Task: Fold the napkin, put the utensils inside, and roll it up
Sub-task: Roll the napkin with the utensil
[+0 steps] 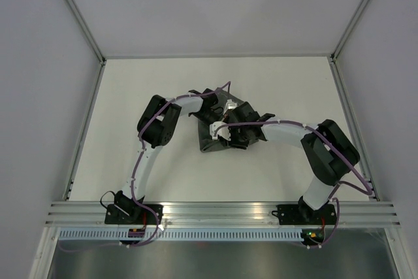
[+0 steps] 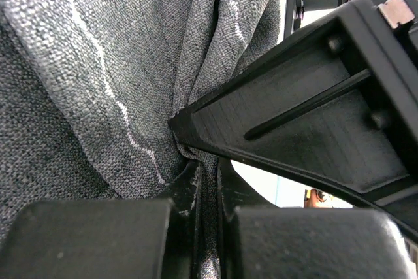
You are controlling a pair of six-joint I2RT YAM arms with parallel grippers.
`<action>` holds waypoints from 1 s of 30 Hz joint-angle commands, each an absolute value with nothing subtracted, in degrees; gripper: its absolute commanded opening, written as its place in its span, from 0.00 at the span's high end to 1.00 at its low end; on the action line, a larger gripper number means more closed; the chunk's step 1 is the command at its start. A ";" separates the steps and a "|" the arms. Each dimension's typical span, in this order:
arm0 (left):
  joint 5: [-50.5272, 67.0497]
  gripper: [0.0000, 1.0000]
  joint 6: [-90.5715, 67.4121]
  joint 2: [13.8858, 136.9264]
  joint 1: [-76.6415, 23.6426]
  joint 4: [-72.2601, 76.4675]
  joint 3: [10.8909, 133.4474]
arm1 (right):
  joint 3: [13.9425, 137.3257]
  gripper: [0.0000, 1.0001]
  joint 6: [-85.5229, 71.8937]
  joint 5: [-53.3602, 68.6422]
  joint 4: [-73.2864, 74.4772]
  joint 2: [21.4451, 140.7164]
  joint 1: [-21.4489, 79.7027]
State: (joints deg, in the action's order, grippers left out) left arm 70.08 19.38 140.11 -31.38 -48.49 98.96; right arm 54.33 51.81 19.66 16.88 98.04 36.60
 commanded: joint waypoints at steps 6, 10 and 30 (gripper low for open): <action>66.01 0.94 24.00 141.86 -31.55 -51.50 99.67 | 62.04 0.71 52.12 25.30 26.79 102.74 34.63; 64.17 0.79 22.07 140.98 -31.03 -50.19 99.23 | 67.23 0.77 53.61 30.14 36.18 106.34 31.39; 50.57 0.48 0.63 124.29 -26.37 -24.18 86.58 | 74.79 0.83 58.71 35.59 48.43 116.28 26.10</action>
